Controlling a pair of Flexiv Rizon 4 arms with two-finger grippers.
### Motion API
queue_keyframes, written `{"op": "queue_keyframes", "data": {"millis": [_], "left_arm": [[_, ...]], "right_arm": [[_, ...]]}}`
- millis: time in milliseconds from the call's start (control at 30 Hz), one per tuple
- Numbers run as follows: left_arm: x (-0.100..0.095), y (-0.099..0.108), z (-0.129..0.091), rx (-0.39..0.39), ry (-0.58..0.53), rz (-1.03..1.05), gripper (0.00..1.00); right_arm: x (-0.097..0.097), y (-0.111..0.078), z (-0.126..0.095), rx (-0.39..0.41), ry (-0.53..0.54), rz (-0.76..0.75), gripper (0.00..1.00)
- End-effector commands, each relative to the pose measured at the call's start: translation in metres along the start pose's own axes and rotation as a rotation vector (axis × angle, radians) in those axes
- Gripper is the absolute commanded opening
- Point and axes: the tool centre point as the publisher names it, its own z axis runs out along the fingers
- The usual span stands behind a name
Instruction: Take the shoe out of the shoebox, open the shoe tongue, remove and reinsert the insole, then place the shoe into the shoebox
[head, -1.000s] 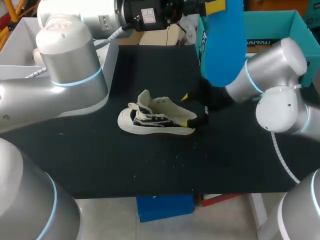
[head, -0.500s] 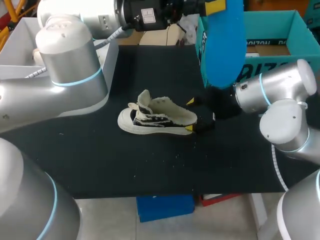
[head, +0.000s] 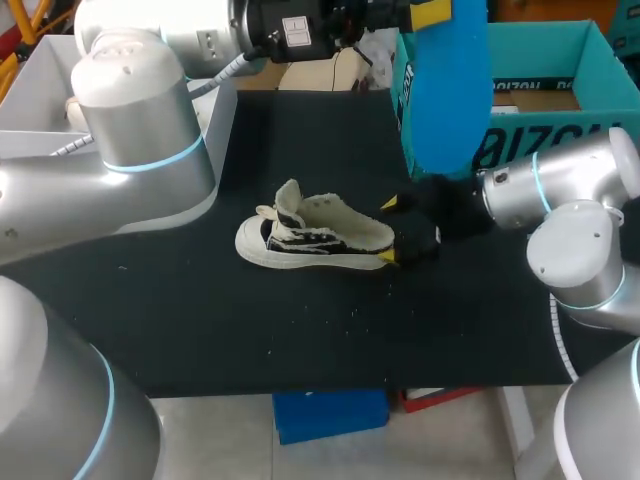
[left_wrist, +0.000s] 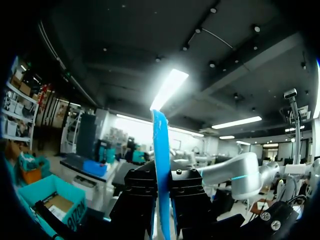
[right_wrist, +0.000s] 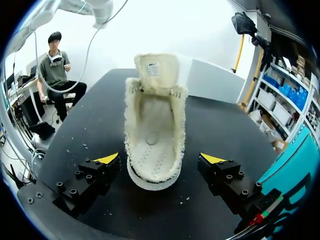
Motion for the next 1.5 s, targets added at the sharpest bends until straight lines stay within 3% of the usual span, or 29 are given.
{"op": "queue_keyframes", "data": {"millis": [33,333,633,700,900,933,967,1033,1200,1500], "left_arm": [[0.001,0.001,0.001,0.0,-0.005,0.001,0.0],[0.001,0.001,0.001,0.0,-0.005,0.001,0.0],[0.001,0.001,0.001,0.0,-0.005,0.001,0.0],[0.001,0.001,0.001,0.0,-0.005,0.001,0.0],[0.001,0.001,0.001,0.0,-0.005,0.001,0.0],[0.001,0.001,0.001,0.0,-0.005,0.001,0.0],[0.001,0.001,0.001,0.0,-0.005,0.001,0.0],[0.001,0.001,0.001,0.0,-0.005,0.001,0.0],[0.001,0.001,0.001,0.0,-0.005,0.001,0.0],[0.001,0.001,0.001,0.0,-0.005,0.001,0.0]], "right_arm": [[-0.006,0.008,-0.01,0.047,0.01,-0.005,1.0],[-0.016,0.02,-0.022,0.151,0.022,-0.063,1.0],[-0.037,0.04,-0.03,0.391,0.033,-0.16,1.0],[-0.039,0.043,-0.026,0.486,0.073,-0.182,1.0],[-0.045,0.049,-0.018,0.638,0.118,-0.191,1.0],[-0.045,0.05,-0.015,0.661,0.128,-0.194,0.84],[-0.045,0.051,-0.012,0.688,0.142,-0.202,0.77],[-0.044,0.054,-0.007,0.716,0.153,-0.205,0.81],[-0.042,0.062,0.002,0.784,0.161,-0.214,0.67],[-0.035,0.068,0.019,0.826,0.168,-0.2,0.59]]}}
